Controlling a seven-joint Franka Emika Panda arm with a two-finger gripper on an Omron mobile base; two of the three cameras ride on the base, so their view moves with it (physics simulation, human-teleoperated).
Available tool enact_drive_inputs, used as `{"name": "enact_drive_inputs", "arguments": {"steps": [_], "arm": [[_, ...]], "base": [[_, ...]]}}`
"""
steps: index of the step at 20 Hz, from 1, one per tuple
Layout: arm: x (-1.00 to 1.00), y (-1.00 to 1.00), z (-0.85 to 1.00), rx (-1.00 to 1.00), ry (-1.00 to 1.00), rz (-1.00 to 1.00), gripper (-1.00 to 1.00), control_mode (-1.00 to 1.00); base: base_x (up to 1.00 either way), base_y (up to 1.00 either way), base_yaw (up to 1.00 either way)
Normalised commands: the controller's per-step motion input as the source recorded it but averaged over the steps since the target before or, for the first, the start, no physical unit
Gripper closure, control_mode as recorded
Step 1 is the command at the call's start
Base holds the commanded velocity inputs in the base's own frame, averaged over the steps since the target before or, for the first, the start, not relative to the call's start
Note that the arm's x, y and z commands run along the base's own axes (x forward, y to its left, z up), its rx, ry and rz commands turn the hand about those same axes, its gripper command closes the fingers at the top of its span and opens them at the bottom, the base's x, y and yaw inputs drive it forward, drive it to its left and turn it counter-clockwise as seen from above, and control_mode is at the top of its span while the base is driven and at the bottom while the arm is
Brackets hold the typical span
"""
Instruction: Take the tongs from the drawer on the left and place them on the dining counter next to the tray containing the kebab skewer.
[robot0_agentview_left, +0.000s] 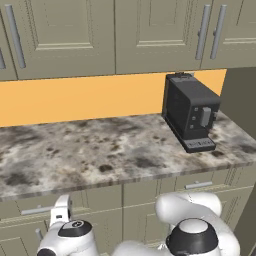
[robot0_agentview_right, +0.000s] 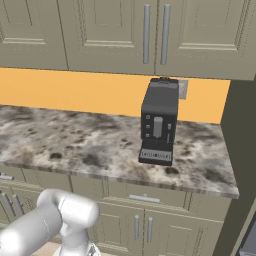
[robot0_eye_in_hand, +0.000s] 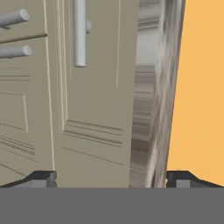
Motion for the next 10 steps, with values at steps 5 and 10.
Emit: {"name": "enact_drive_inputs", "arguments": {"steps": [5, 10], "arm": [[0.02, 0.21, -0.17, -0.01, 0.0, 0.0, -1.0, -1.0], [0.07, 0.21, -0.22, -0.02, 0.0, 0.0, -1.0, -1.0]], "base": [[0.0, 0.0, 0.0], [0.0, 0.0, 0.0]]}}
